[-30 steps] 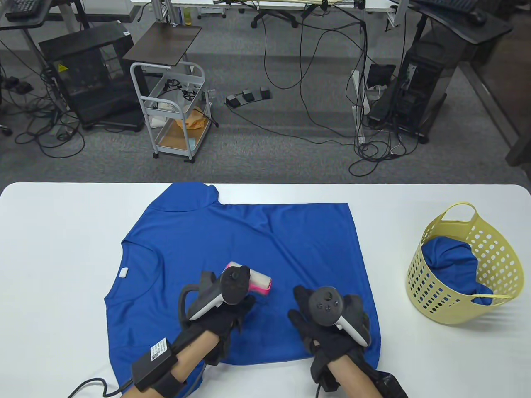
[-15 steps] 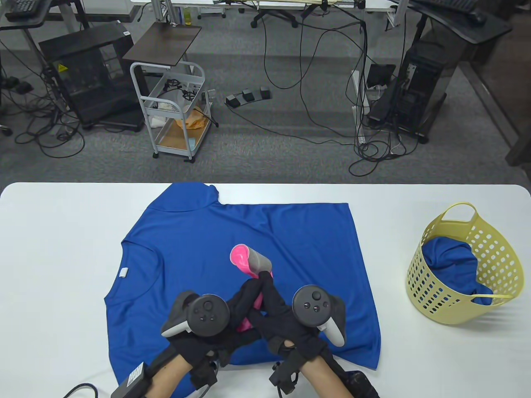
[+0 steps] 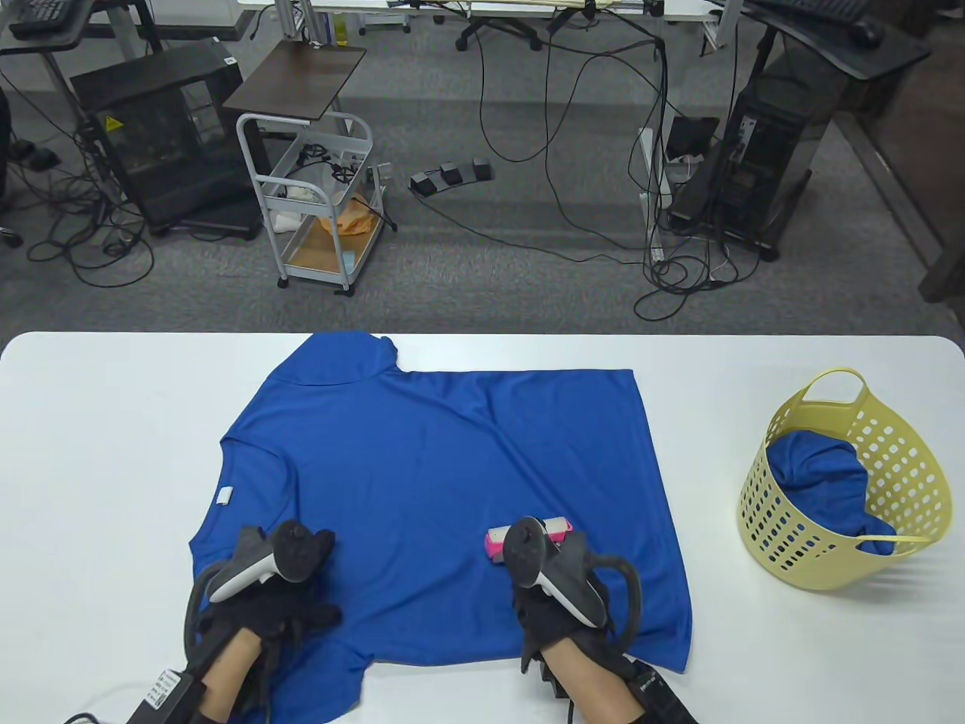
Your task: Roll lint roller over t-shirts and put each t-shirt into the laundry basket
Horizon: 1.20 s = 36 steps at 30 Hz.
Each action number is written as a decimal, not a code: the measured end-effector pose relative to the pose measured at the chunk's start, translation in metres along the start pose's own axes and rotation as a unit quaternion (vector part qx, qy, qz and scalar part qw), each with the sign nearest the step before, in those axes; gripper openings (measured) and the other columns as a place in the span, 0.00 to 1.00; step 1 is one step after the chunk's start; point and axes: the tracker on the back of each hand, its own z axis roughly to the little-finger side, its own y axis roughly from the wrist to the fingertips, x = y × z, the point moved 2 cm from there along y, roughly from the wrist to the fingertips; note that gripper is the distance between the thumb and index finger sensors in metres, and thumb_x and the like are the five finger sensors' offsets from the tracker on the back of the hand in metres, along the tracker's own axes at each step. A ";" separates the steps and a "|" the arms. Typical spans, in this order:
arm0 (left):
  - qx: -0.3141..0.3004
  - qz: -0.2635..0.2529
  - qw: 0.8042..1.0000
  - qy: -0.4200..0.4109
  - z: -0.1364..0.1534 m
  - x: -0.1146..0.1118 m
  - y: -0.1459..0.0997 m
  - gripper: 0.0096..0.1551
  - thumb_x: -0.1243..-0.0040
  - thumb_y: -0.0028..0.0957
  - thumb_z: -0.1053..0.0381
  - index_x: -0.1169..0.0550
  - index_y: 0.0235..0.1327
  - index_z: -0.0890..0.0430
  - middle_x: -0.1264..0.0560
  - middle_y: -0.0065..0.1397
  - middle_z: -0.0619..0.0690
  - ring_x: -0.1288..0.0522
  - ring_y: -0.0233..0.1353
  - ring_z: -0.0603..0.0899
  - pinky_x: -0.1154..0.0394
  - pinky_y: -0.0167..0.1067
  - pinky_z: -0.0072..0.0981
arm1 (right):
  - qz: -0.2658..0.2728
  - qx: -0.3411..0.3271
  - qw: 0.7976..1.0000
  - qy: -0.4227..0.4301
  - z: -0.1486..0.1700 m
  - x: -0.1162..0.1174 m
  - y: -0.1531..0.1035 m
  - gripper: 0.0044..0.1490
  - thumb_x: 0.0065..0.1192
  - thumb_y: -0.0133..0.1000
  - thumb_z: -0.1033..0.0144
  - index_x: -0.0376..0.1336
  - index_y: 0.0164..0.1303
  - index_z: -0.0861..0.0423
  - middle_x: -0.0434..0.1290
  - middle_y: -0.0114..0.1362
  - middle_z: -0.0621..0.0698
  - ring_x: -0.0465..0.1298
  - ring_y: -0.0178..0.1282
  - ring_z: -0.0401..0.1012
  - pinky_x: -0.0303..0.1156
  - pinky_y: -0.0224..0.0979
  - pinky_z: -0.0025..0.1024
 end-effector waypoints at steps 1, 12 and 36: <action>-0.008 0.011 1.000 -0.024 0.005 -0.003 0.003 0.61 0.46 0.46 0.23 0.69 0.75 0.32 0.78 0.81 0.50 0.78 0.76 0.76 0.66 0.68 0.79 | 0.012 0.004 1.000 0.008 -0.003 0.001 0.013 0.32 0.62 0.59 0.56 0.56 0.72 0.52 0.78 0.66 0.59 0.87 0.41 0.39 0.86 0.34 0.18; -0.010 0.045 0.998 -0.032 0.011 -0.008 0.004 0.60 0.47 0.46 0.24 0.72 0.71 0.30 0.83 0.76 0.46 0.84 0.73 0.71 0.72 0.66 0.76 | -0.070 0.077 0.993 0.051 -0.034 0.009 0.168 0.37 0.52 0.61 0.62 0.42 0.77 0.49 0.63 0.76 0.63 0.79 0.60 0.46 0.85 0.56 0.25; 0.010 0.054 0.998 -0.041 0.011 -0.006 0.003 0.60 0.45 0.46 0.25 0.71 0.70 0.29 0.82 0.76 0.44 0.84 0.75 0.70 0.72 0.68 0.74 | -0.065 0.095 0.992 0.046 0.045 -0.012 0.128 0.31 0.54 0.61 0.59 0.51 0.75 0.47 0.71 0.69 0.60 0.83 0.48 0.41 0.85 0.41 0.22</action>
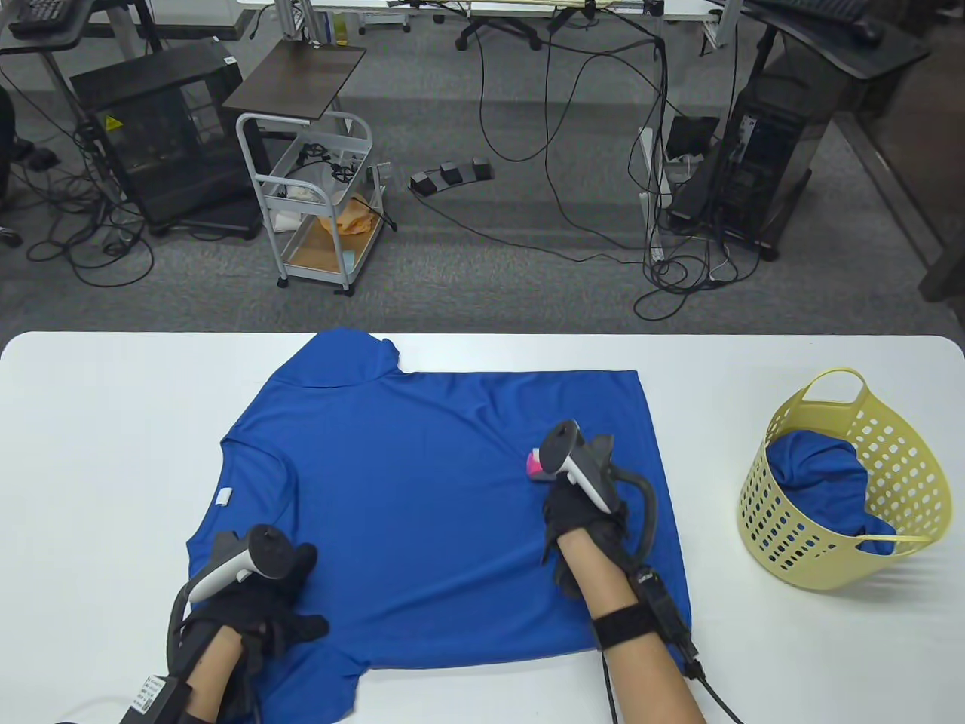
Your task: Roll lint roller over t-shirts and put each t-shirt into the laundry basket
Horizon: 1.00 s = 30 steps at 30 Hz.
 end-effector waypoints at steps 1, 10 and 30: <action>0.006 0.001 1.000 0.004 0.000 0.000 -0.001 0.60 0.45 0.45 0.25 0.71 0.70 0.29 0.83 0.76 0.44 0.84 0.75 0.69 0.71 0.69 0.74 | 0.010 0.004 1.000 0.007 -0.001 -0.002 0.014 0.31 0.54 0.61 0.59 0.51 0.74 0.47 0.72 0.69 0.60 0.83 0.48 0.42 0.85 0.41 0.22; 0.004 0.004 1.000 0.004 0.000 0.000 -0.001 0.60 0.46 0.46 0.24 0.72 0.70 0.29 0.83 0.76 0.44 0.84 0.75 0.70 0.71 0.69 0.74 | -0.062 -0.036 0.996 -0.058 0.025 -0.017 -0.057 0.29 0.59 0.59 0.58 0.58 0.71 0.49 0.77 0.64 0.61 0.86 0.40 0.39 0.85 0.32 0.17; 0.000 0.002 1.000 0.001 0.000 0.000 -0.002 0.60 0.46 0.46 0.25 0.72 0.70 0.29 0.83 0.75 0.44 0.84 0.74 0.70 0.72 0.68 0.74 | -0.001 0.074 0.996 -0.053 0.042 -0.008 0.033 0.33 0.56 0.59 0.59 0.48 0.74 0.44 0.69 0.74 0.58 0.83 0.55 0.45 0.86 0.51 0.33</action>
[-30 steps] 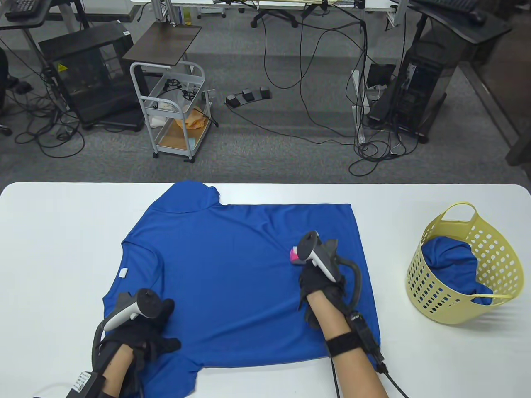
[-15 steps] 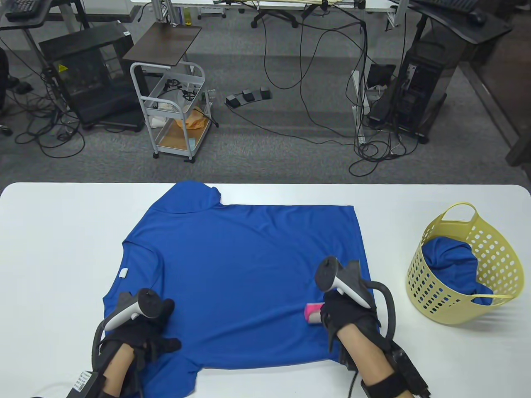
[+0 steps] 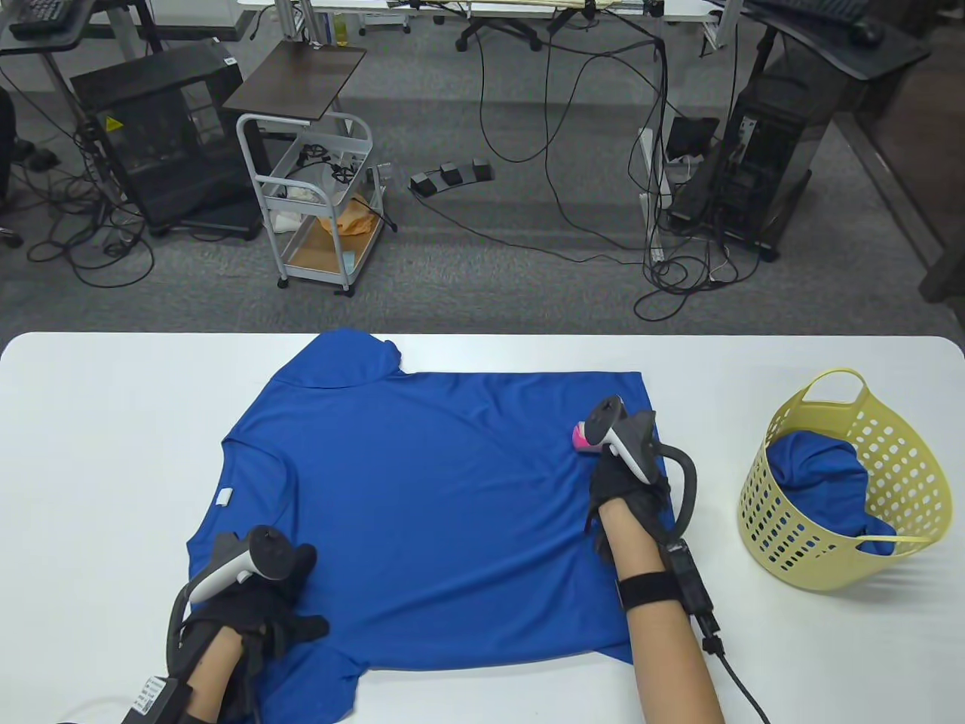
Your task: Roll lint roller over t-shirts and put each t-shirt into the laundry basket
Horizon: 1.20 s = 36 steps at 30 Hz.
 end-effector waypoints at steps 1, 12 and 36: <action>0.000 0.000 1.000 -0.001 0.000 0.000 0.000 0.60 0.46 0.46 0.25 0.72 0.70 0.30 0.83 0.75 0.44 0.84 0.74 0.70 0.72 0.68 0.74 | 0.004 0.002 1.000 0.006 -0.001 -0.003 0.002 0.33 0.56 0.59 0.59 0.49 0.73 0.44 0.69 0.74 0.57 0.83 0.55 0.44 0.86 0.51 0.32; -0.006 0.010 1.000 -0.002 -0.001 -0.001 0.000 0.60 0.47 0.47 0.25 0.73 0.69 0.30 0.84 0.74 0.45 0.86 0.73 0.70 0.73 0.66 0.75 | -0.137 -0.086 0.987 -0.013 0.075 -0.010 -0.112 0.25 0.62 0.59 0.54 0.65 0.67 0.44 0.83 0.55 0.56 0.85 0.32 0.36 0.84 0.28 0.18; -0.016 0.010 1.000 -0.013 0.000 -0.003 0.000 0.59 0.48 0.48 0.26 0.74 0.69 0.31 0.85 0.74 0.45 0.87 0.71 0.70 0.75 0.65 0.75 | 0.015 0.035 0.996 0.083 0.013 -0.008 0.029 0.31 0.50 0.61 0.55 0.50 0.75 0.46 0.72 0.68 0.54 0.81 0.45 0.40 0.83 0.41 0.23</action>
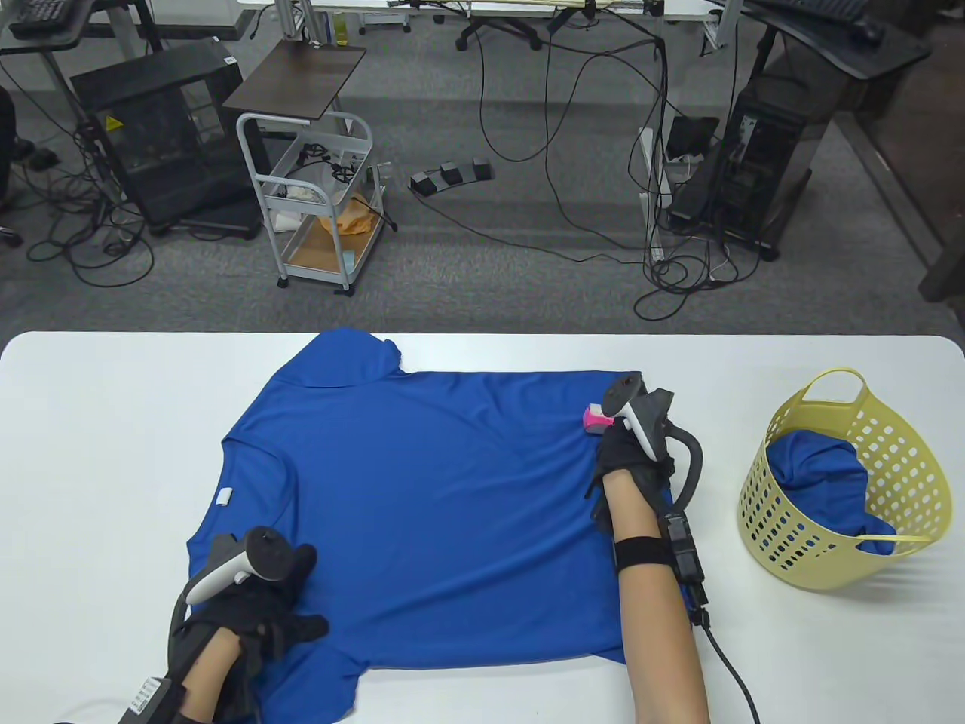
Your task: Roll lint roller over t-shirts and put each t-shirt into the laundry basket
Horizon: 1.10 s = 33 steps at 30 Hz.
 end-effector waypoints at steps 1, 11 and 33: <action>0.001 0.001 1.000 0.000 0.000 0.000 0.000 0.60 0.48 0.48 0.26 0.74 0.69 0.31 0.85 0.73 0.45 0.87 0.71 0.70 0.75 0.65 0.75 | -0.004 -0.005 1.000 0.000 0.001 0.000 -0.001 0.31 0.50 0.61 0.55 0.49 0.75 0.46 0.72 0.67 0.54 0.81 0.45 0.39 0.83 0.40 0.23; 0.006 0.000 1.000 0.005 -0.001 0.001 0.000 0.59 0.47 0.48 0.26 0.73 0.69 0.31 0.84 0.74 0.45 0.86 0.72 0.71 0.74 0.66 0.75 | -0.115 -0.053 0.988 -0.091 0.045 -0.026 -0.096 0.25 0.64 0.58 0.52 0.67 0.64 0.45 0.86 0.53 0.54 0.88 0.29 0.34 0.86 0.23 0.15; 0.003 0.001 1.000 0.000 -0.001 0.001 -0.001 0.59 0.48 0.48 0.26 0.74 0.69 0.31 0.85 0.74 0.45 0.87 0.72 0.70 0.75 0.65 0.75 | -0.038 0.022 0.997 -0.059 -0.020 0.002 0.010 0.34 0.50 0.62 0.58 0.45 0.77 0.48 0.68 0.75 0.56 0.82 0.55 0.44 0.84 0.51 0.32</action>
